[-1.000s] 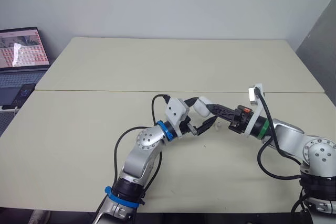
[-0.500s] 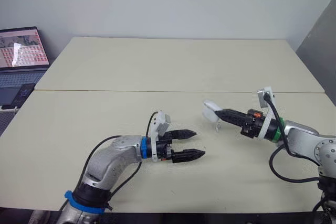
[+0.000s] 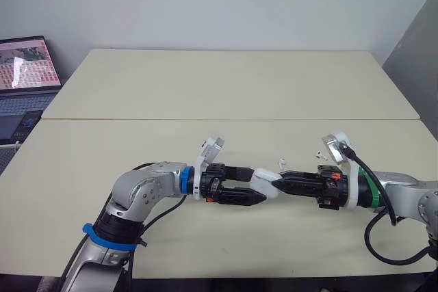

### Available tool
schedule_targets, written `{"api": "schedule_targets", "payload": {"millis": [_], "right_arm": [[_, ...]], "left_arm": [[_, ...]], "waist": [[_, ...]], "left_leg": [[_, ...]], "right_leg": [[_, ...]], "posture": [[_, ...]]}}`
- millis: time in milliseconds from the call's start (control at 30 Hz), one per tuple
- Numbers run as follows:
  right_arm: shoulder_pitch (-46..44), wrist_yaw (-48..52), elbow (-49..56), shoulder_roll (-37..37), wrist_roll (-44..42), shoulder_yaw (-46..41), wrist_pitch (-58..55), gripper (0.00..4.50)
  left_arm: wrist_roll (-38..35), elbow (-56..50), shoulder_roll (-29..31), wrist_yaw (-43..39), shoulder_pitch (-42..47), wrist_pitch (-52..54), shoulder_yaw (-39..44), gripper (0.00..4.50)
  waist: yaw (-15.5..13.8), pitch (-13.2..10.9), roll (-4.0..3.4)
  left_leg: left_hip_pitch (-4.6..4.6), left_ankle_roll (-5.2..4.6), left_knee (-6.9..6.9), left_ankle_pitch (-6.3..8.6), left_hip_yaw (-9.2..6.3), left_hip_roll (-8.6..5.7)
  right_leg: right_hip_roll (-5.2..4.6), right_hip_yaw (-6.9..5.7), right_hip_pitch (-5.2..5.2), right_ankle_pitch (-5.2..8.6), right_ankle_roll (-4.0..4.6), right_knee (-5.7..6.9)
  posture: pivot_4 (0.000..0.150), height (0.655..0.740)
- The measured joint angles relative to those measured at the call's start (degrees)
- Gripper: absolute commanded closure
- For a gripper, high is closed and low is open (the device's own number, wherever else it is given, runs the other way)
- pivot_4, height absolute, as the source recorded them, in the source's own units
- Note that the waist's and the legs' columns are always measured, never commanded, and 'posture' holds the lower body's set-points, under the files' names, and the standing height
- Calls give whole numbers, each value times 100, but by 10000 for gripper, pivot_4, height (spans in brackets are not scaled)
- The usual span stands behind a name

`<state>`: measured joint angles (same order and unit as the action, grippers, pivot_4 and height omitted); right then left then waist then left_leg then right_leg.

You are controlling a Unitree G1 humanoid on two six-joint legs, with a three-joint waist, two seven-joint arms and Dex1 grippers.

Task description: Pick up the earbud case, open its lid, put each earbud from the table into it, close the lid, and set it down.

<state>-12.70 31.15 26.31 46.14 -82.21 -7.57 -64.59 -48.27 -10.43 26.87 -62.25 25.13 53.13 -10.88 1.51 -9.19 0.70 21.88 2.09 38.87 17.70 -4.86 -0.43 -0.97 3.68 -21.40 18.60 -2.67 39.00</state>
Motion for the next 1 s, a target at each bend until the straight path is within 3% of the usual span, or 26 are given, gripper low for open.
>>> {"api": "schedule_targets", "payload": {"millis": [133,267,533,567,700,1000], "right_arm": [[33,-8,45,0,9,54,0,37839],[33,-18,46,0,9,96,0,37839],[21,-131,56,-6,-7,121,-1,37839],[19,-134,57,-3,-12,120,-2,37839],[19,-171,58,-6,-22,121,-2,37839],[18,-117,228,-19,130,150,125,6039]], "left_arm": [[61,0,-1,-91,-1,-7,-20,252],[94,0,-14,-101,-2,-7,-20,9236],[166,0,-11,-181,-33,-7,-57,34847],[163,-4,-8,-222,-47,-8,-57,36730],[189,-4,-19,-228,-57,-37,-57,37113],[260,-5,-66,-207,-77,-99,-117,37114]], "waist": [[0,0,1],[0,-1,1],[0,-1,1],[0,-1,1],[0,-1,2],[-1,-1,2]], "left_leg": [[1,0,0,0,-1,0],[1,0,0,0,-1,0],[1,0,0,0,-1,0],[1,0,0,0,-1,0],[1,0,0,0,-3,0],[2,0,0,0,-4,0]], "right_leg": [[0,0,0,0,0,0],[-1,0,0,0,0,0],[-1,0,0,0,0,0],[-1,0,0,0,0,-1],[-1,-1,0,0,0,-1],[-1,-1,0,0,0,-1]], "posture": [[1500,7400],[1500,7400],[1500,7400],[1500,7400],[1500,7400],[1500,7400]]}}
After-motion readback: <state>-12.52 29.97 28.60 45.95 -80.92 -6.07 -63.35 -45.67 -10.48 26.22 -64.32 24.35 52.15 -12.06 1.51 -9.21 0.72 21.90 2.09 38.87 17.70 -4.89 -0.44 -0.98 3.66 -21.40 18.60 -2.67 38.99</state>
